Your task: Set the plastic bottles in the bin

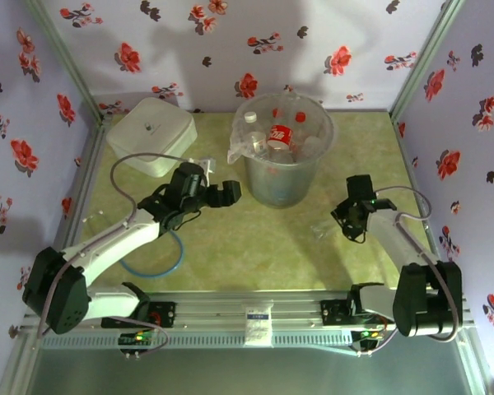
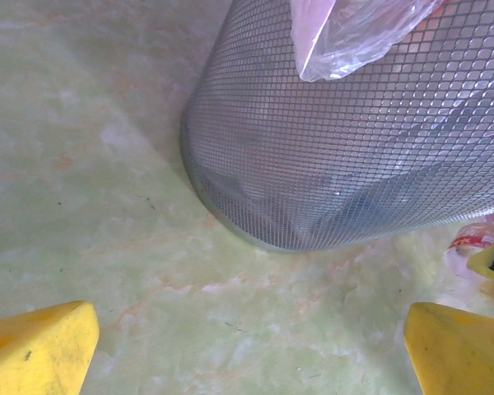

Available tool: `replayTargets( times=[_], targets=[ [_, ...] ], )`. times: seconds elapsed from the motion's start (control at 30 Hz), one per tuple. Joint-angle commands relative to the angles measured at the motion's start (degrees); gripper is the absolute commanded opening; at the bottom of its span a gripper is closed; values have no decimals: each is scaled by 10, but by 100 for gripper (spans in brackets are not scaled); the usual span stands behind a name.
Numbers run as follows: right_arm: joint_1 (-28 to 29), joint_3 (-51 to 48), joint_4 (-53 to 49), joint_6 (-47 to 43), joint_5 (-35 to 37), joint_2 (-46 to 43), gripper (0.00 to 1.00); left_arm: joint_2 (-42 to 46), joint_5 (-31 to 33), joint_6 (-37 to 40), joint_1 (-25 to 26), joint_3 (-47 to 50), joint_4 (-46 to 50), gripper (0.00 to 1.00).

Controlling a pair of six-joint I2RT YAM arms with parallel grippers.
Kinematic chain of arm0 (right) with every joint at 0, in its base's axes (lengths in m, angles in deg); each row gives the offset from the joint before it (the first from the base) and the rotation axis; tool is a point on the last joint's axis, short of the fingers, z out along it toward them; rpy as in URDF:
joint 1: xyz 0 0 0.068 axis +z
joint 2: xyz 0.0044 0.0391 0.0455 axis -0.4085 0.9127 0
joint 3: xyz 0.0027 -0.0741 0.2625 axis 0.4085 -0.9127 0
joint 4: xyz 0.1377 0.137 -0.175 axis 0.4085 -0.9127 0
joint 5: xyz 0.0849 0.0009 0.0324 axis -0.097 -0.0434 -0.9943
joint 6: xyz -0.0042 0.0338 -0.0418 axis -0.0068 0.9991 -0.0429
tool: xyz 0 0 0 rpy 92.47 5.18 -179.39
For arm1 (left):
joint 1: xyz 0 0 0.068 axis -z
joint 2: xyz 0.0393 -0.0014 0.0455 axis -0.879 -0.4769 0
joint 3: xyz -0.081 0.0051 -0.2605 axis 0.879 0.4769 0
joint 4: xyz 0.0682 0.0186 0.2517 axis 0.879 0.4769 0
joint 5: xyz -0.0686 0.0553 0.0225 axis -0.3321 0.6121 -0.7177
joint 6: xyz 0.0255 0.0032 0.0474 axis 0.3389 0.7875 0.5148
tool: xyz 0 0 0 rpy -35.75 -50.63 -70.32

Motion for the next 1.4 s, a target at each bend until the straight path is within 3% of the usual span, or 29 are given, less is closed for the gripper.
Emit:
replayTargets(
  times=[0.0,0.17,0.4,0.6,0.73,0.9,1.37],
  targets=[
    [-1,48,-54,-40,32,-15,37,20,17,12,-6,-2,19,96],
    [0,147,-82,-116,32,-53,33,37,33,30,-14,-3,48,96],
    [37,365,-111,-177,71,-52,30,57,41,74,-41,-43,108,94],
    [144,520,-83,-206,94,43,26,75,52,117,-47,-113,174,93],
    [179,583,-74,-208,74,121,29,72,40,123,-48,-157,167,93],
    [200,614,-89,-219,96,193,31,57,24,114,-48,-187,134,93],
    [199,610,-151,-252,11,265,32,-37,-4,104,-48,-284,66,88]
  ],
)
